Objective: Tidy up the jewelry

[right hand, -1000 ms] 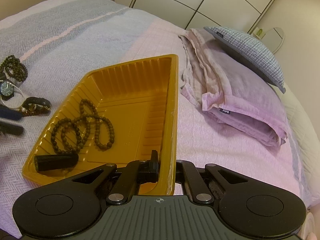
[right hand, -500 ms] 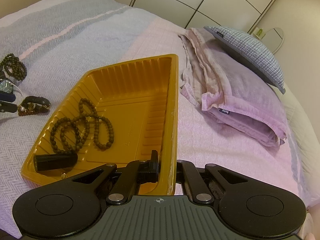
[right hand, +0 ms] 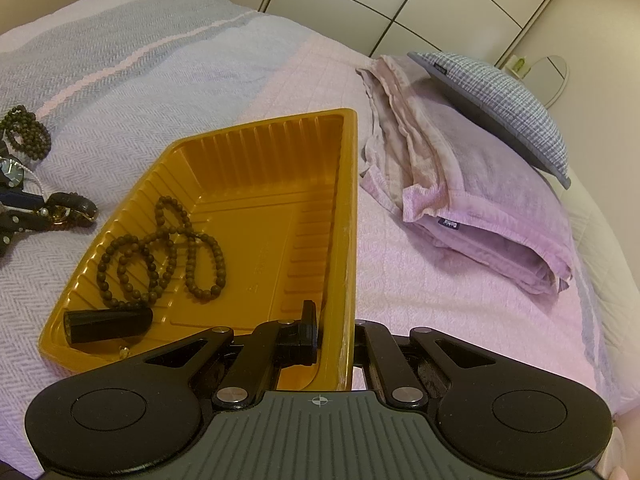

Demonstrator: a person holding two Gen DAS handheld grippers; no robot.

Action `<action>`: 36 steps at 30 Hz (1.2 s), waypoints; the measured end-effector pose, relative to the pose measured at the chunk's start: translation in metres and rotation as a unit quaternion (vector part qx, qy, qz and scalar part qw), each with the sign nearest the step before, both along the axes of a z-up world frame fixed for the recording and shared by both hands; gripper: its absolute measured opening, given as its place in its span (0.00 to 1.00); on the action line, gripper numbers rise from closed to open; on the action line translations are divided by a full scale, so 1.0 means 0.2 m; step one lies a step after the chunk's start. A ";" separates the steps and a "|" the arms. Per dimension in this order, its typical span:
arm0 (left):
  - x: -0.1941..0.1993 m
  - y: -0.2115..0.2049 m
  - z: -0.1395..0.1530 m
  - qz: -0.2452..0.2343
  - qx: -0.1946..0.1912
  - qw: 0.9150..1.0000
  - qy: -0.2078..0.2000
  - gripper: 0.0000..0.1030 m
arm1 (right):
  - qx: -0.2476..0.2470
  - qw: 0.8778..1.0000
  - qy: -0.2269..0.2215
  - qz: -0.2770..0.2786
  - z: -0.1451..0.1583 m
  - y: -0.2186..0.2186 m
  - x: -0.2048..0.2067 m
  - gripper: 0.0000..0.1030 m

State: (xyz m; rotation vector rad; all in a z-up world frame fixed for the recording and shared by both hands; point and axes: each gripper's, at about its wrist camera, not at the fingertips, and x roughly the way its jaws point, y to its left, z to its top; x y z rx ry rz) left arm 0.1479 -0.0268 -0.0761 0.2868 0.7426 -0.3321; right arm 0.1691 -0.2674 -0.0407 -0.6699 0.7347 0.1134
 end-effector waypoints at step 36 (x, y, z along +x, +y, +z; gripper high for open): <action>-0.13 -0.46 0.26 -0.112 -0.152 0.982 0.006 0.17 | 0.004 1.000 -0.001 0.002 0.00 0.00 -0.01 0.04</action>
